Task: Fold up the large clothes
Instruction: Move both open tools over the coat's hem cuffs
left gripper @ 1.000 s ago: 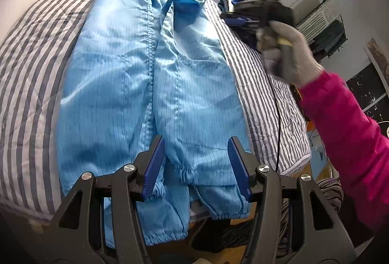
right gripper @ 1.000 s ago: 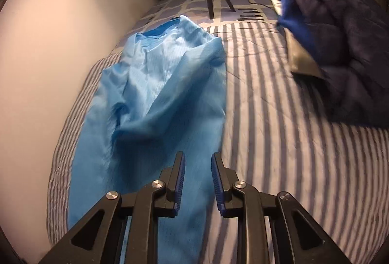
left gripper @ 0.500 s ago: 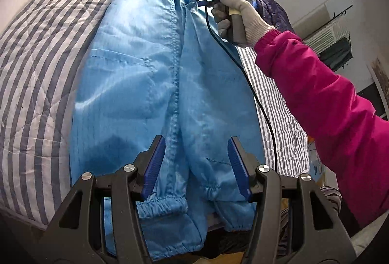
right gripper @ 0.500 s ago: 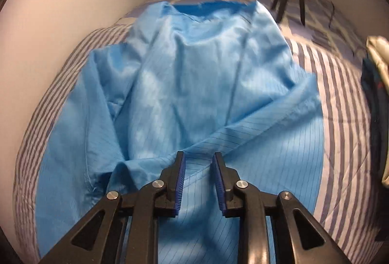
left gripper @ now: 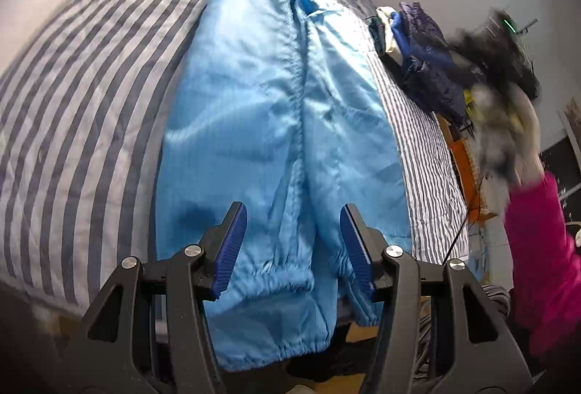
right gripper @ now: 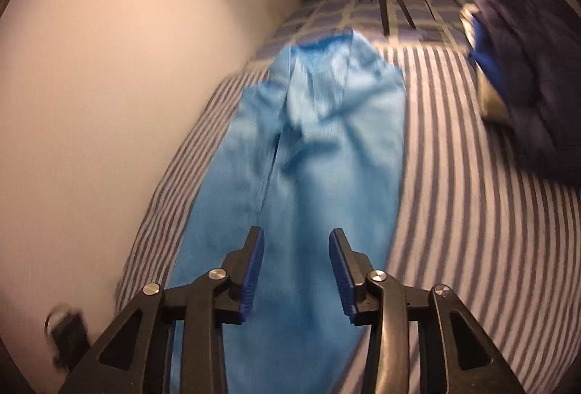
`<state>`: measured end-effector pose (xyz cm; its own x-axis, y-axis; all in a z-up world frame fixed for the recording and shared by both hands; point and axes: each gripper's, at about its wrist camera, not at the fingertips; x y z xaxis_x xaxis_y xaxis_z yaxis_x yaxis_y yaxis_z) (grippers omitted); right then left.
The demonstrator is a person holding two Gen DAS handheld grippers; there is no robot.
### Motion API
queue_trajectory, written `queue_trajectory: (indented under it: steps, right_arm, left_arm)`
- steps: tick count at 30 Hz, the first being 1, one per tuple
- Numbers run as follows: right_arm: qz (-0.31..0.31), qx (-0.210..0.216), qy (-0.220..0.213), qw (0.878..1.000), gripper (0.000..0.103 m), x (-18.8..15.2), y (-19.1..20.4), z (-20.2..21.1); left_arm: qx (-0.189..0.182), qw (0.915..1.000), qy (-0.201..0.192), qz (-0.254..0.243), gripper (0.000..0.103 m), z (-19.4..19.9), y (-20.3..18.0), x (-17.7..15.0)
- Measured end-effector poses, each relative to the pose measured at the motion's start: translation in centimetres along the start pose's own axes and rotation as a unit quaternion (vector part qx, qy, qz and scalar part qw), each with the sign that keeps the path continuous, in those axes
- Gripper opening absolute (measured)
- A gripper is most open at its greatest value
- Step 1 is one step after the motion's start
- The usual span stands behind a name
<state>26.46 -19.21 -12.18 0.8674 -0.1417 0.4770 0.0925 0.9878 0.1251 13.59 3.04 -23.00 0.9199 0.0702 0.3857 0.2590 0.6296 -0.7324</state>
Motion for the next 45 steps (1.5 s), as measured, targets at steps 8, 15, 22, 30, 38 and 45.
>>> queue_trajectory:
  steps: [8, 15, 22, 30, 38, 45]
  right_arm:
    - [-0.023, -0.001, 0.074, 0.997, 0.054, -13.0, -0.5, 0.8]
    - [-0.048, 0.035, 0.139, 0.989, 0.058, -19.6, -0.7, -1.3]
    - [-0.011, 0.073, 0.162, 0.984, 0.004, -21.0, 0.5, -2.1]
    - [-0.002, 0.034, 0.161, 0.986, 0.003, -22.0, -2.0, -1.4]
    - [0.021, 0.053, 0.134, 0.989, 0.040, -22.2, -1.8, 0.3]
    - [-0.047, 0.116, 0.158, 0.979, 0.039, -22.7, -4.9, -1.3]
  left_arm:
    - [-0.004, 0.9999, 0.014, 0.003, 0.055, -1.3, -0.8, -1.4]
    - [0.024, 0.9986, 0.044, -0.014, 0.055, -4.6, -1.8, -1.5]
    - [0.043, 0.9949, 0.075, -0.052, 0.040, -7.5, -3.6, -2.8]
    - [0.049, 0.9906, 0.082, -0.098, 0.039, -6.5, -5.5, -4.0]
    - [0.071, 0.9964, -0.033, -0.032, 0.074, 4.4, -1.3, 0.3]
    - [0.048, 0.9952, 0.011, 0.084, 0.074, 3.6, 5.6, 1.4]
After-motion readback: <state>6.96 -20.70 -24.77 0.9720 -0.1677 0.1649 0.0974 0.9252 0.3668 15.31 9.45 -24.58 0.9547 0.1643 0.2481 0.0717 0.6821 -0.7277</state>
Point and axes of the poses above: each gripper's, at about its wrist camera, not at the fingertips, and z roughly against the way its jaws point, y to its left, x to its top, and after that the axes turned 15 degrees about -x, right-handed
